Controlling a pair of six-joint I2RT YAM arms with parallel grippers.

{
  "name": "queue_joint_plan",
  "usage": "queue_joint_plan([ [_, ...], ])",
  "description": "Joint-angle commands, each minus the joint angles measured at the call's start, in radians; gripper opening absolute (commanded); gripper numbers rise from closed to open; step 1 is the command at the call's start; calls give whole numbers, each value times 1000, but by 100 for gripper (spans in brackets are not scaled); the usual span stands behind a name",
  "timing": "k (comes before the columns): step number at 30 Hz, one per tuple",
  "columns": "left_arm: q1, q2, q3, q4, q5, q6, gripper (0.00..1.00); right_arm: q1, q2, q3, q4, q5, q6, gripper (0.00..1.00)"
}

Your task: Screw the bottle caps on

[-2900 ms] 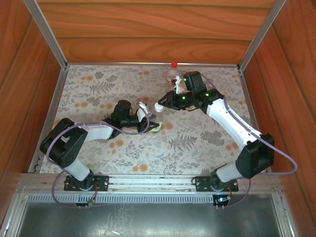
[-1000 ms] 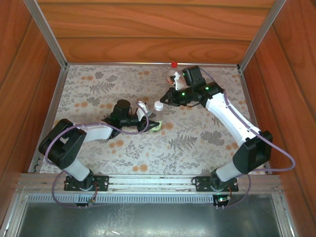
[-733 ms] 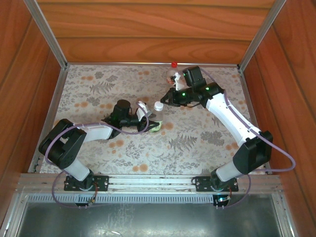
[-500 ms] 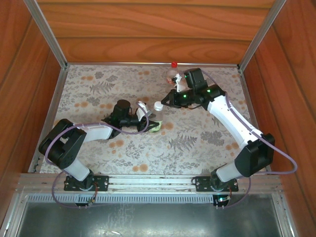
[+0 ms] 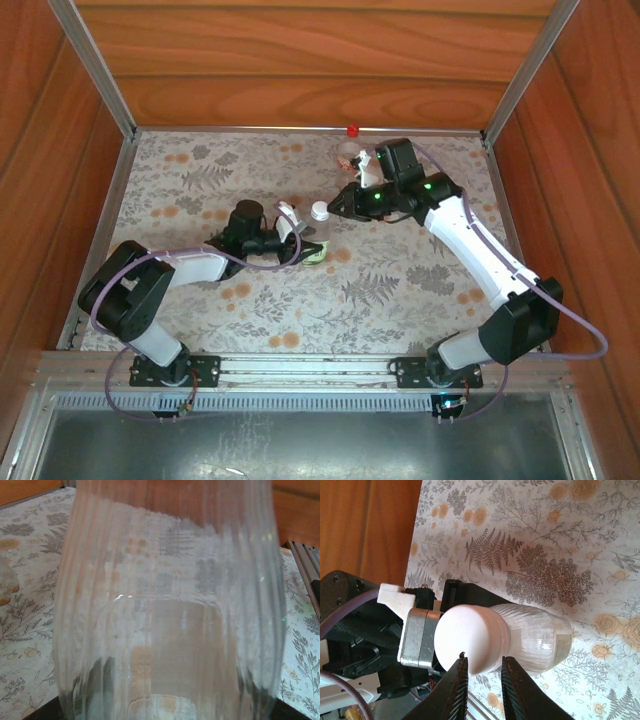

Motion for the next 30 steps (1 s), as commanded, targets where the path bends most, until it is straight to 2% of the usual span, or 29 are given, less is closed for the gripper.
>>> queue_joint_plan([
  [1, 6, -14, 15, 26, 15, -3, 52, -3, 52, 63, -12, -11, -16, 25],
  [9, 6, -18, 9, 25, 17, -3, 52, -3, 121, 123, -20, -65, -34, 21],
  [18, 9, -18, 14, 26, -4, -20, 52, 1, 55, 29, -13, -97, -20, 11],
  [25, 20, -14, 18, 28, -15, -33, 52, 17, -19, -50, -14, -115, 4, 11],
  [30, 20, -7, 21, 28, -6, -29, 52, 12, -56, -44, -10, -50, 12, 12],
])
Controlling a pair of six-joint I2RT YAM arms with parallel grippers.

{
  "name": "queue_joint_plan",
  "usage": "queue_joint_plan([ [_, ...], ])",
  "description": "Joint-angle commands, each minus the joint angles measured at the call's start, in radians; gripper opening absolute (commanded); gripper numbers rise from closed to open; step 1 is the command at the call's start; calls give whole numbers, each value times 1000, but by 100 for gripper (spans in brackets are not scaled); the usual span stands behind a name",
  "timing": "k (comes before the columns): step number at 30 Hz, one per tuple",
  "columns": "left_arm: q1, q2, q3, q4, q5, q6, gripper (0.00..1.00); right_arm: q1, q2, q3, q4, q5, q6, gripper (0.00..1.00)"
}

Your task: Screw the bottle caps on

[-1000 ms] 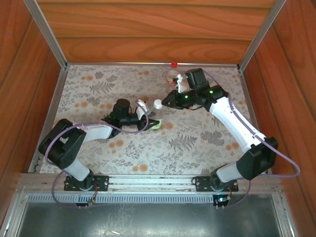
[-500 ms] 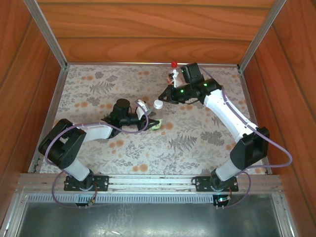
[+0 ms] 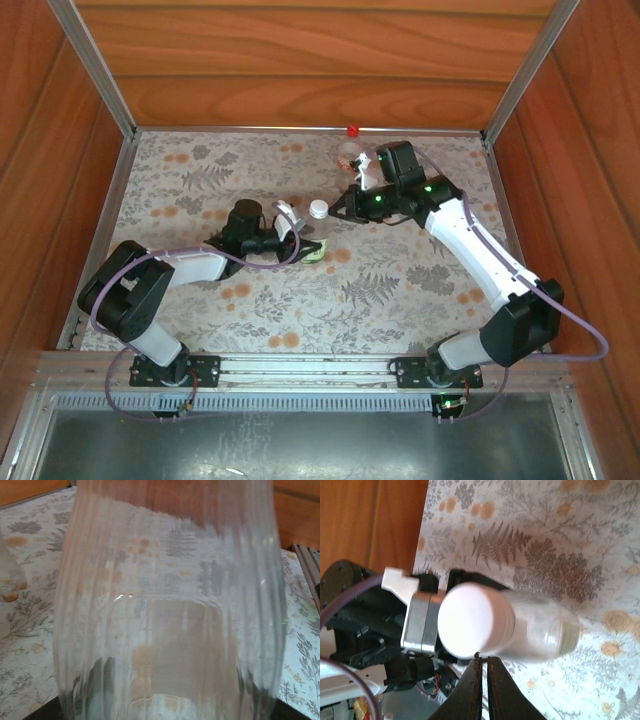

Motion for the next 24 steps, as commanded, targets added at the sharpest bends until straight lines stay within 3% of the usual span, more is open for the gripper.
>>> queue_joint_plan([
  [1, 9, -4, 22, 27, 4, -13, 52, 4, -23, 13, -26, 16, 8, 14],
  [5, 10, -7, 19, 27, 16, -7, 52, -21, 24, 71, -23, 35, 2, 25],
  [8, 8, -8, 19, 27, 19, -6, 52, -23, 85, 126, -24, 11, -14, 27],
  [16, 8, -24, 8, 27, 14, -1, 52, -22, 185, 193, -37, -87, -36, 22],
  [24, 10, -31, 6, 27, 3, -12, 51, -16, 127, 108, -24, -133, -25, 13],
])
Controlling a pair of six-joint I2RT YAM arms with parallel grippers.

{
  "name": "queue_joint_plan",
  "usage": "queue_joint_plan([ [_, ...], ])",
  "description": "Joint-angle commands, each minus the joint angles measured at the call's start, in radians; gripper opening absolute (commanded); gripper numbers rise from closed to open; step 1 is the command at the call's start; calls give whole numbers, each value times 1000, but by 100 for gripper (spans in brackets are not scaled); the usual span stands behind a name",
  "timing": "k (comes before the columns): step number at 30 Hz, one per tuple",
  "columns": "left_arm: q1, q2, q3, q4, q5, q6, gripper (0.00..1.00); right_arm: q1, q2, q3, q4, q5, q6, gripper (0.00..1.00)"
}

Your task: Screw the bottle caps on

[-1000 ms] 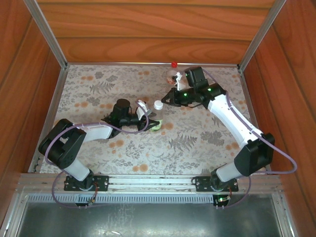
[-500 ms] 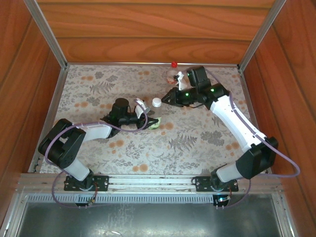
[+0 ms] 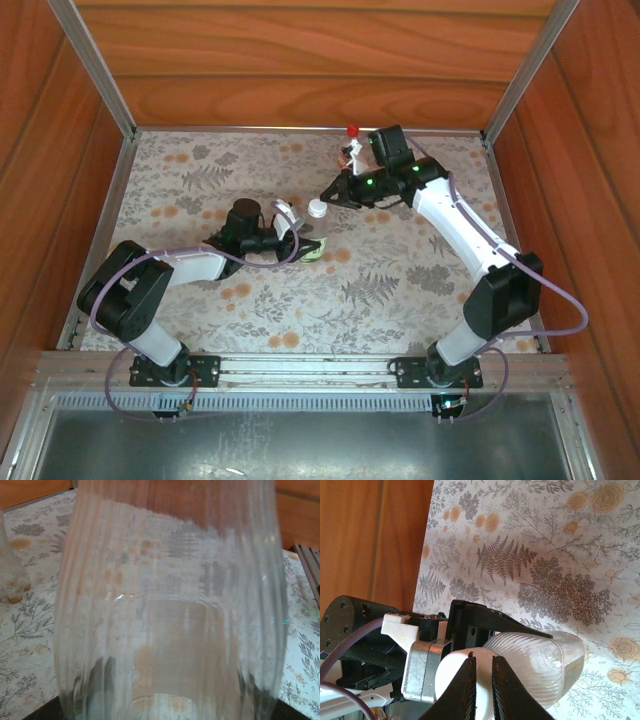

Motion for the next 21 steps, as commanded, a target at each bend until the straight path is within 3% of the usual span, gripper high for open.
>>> queue_joint_plan([
  [1, 7, -27, 7, 25, -10, -21, 51, 11, -49, -49, -23, -84, -3, 12],
  [6, 13, -3, 22, 26, -22, -58, 51, 33, -93, -115, -18, -117, -7, 14],
  [16, 14, 12, 33, 28, -30, -55, 51, 37, -190, -161, -12, -53, 10, 14],
  [18, 13, 9, 30, 28, -29, -50, 51, 33, -189, -143, -22, -18, -7, 19],
  [21, 14, 0, 20, 27, -10, -26, 51, 29, -161, -72, -86, 46, -96, 34],
])
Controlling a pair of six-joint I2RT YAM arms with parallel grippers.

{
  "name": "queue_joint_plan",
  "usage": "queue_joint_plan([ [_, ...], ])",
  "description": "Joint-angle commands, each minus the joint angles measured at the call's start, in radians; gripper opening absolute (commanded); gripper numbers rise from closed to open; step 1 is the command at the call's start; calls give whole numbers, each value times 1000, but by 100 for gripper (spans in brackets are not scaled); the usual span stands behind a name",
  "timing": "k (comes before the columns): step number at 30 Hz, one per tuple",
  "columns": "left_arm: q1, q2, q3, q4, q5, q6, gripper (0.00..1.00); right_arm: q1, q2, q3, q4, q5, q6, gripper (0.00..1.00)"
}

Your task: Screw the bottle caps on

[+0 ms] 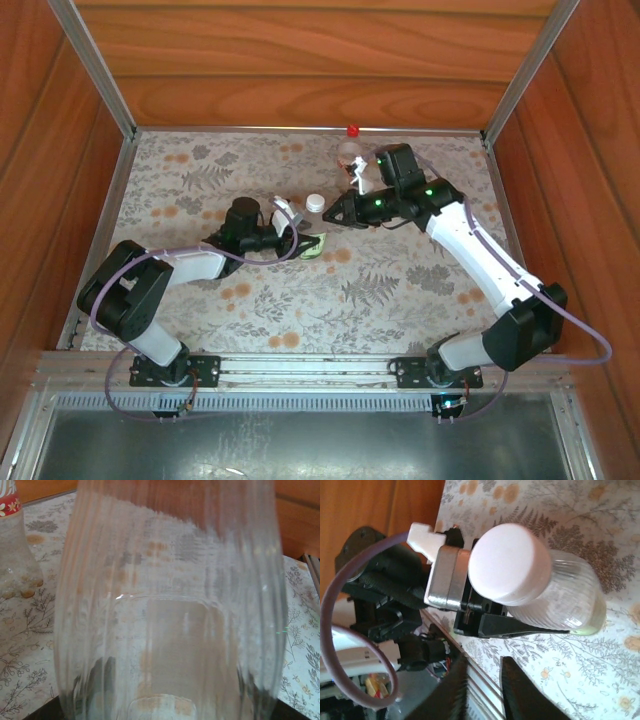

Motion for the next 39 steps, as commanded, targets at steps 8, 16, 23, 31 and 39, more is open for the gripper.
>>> queue_joint_plan([
  [8, 6, -25, -20, 23, 55, 98, 51, -3, 101, 278, -246, 134, -515, 65],
  [16, 6, -35, -28, 23, 115, 150, 52, 6, 119, 337, -314, -26, -969, 76],
  [23, 5, -65, -45, 24, 131, 172, 52, 16, 264, 506, -541, 3, -1156, 73],
  [31, 6, -67, -46, 23, 149, 163, 52, 53, 382, 618, -606, 24, -1181, 67],
  [39, 7, -75, -51, 20, 146, 160, 52, 68, 413, 637, -620, 41, -1172, 54],
])
